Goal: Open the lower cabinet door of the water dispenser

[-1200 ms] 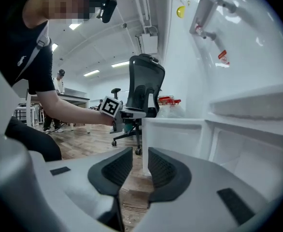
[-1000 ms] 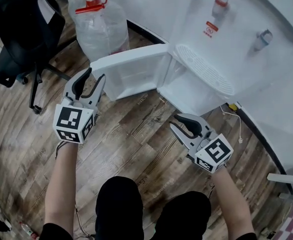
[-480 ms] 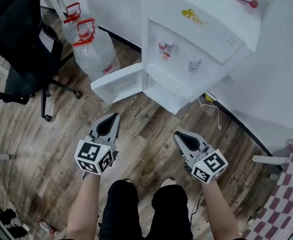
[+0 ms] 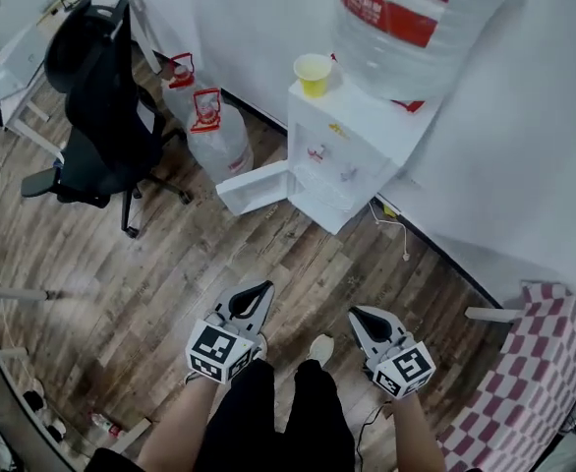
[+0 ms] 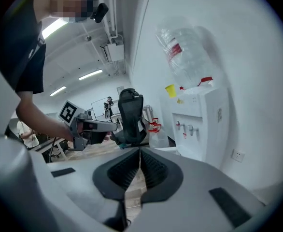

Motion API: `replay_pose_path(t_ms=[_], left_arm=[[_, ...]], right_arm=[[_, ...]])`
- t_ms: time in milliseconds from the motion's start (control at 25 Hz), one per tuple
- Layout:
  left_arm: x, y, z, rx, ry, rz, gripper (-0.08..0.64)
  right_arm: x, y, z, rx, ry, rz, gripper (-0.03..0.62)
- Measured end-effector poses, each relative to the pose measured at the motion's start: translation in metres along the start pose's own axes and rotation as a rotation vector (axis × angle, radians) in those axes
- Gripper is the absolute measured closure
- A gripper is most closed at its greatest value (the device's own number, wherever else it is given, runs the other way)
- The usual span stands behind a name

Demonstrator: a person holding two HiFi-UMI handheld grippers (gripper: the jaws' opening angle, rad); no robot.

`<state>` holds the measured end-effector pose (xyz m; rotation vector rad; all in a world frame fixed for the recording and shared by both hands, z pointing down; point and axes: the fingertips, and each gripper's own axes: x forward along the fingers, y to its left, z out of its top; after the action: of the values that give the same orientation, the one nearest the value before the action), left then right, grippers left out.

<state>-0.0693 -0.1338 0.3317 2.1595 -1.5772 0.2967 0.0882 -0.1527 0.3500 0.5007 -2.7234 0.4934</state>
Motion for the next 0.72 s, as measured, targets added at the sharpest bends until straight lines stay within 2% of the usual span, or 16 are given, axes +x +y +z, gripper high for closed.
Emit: replay_pose_path(t_ms=[120, 280, 480, 600, 720], left_arm=[[-0.038, -0.023, 0.032, 0.006, -0.008, -0.021, 0.546], [-0.078, -0.036, 0.051, -0.011, -0.006, -0.041, 0.546], [-0.112, -0.055, 0.076, 0.003, -0.024, -0.169, 0.546], [-0.130, -0.055, 0.080, 0.022, -0.044, -0.206, 0.546], [-0.140, -0.052, 0.069, 0.020, -0.035, -0.225, 0.546]], right_arm=[[-0.034, 0.027, 0.033, 0.035, -0.027, -0.036, 0.566], [-0.071, 0.050, 0.064, 0.140, -0.102, -0.128, 0.566], [-0.104, 0.079, 0.085, 0.157, -0.138, -0.245, 0.566], [-0.117, 0.100, 0.093, 0.164, -0.165, -0.297, 0.566], [-0.127, 0.123, 0.093, 0.172, -0.189, -0.327, 0.566]])
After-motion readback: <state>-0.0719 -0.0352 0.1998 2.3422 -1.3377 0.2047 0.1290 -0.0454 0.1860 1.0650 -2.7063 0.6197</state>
